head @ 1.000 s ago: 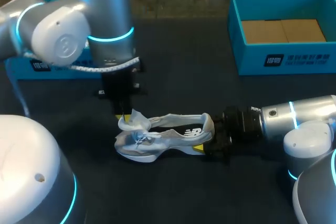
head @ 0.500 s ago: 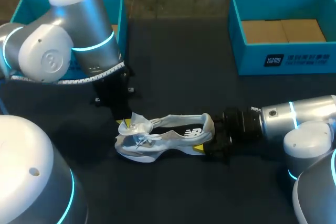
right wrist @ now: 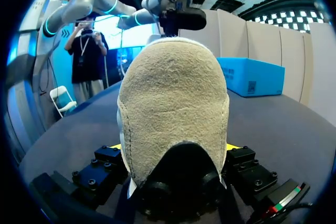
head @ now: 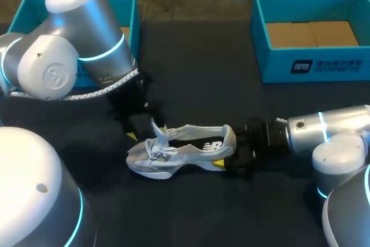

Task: Take the shoe out of the shoebox, open the shoe tongue, remove and reinsert the insole, then place the shoe into the shoebox

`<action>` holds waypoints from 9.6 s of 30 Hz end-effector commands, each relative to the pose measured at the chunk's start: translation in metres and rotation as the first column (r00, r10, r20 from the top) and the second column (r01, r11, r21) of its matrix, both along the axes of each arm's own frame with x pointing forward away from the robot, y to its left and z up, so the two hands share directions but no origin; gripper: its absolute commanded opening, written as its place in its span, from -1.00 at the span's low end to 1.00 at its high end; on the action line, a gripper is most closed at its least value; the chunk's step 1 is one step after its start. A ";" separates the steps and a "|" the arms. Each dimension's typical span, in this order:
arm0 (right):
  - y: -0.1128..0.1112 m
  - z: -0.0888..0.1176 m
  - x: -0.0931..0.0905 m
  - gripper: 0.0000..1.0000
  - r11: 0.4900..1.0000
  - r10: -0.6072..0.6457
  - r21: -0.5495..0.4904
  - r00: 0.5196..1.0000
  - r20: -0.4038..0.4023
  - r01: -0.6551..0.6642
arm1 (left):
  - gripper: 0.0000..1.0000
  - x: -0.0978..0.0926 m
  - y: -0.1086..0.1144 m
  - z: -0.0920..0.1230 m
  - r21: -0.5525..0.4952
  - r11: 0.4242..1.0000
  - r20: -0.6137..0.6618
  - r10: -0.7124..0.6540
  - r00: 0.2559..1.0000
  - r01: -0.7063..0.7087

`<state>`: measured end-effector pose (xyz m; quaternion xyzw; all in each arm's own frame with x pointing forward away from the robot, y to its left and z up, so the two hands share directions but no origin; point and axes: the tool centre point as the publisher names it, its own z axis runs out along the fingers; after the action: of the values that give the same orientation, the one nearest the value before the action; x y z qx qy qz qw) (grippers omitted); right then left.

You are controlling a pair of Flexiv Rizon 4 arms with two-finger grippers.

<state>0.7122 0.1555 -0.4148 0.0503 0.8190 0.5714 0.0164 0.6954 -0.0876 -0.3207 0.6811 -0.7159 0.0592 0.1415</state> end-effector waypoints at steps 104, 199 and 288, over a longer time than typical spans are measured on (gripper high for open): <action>0.001 0.001 0.000 -1.00 1.000 0.000 -0.004 1.000 -0.001 0.000 | -1.00 -0.012 -0.123 -0.017 0.147 -0.181 0.187 -0.960 -0.207 0.972; 0.001 0.001 0.000 -1.00 1.000 0.000 -0.004 1.000 -0.001 0.000 | -1.00 0.009 -0.086 -0.036 0.118 0.040 0.293 -0.956 0.004 0.992; 0.001 0.001 0.000 -1.00 1.000 0.000 -0.004 1.000 -0.001 0.000 | -0.22 -0.024 -0.125 0.013 0.508 0.307 0.436 -0.898 0.068 0.805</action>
<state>0.7122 0.1553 -0.4148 0.0502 0.8189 0.5715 0.0164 0.6798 -0.2193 -0.3098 0.0606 -0.9763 0.1489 -0.1448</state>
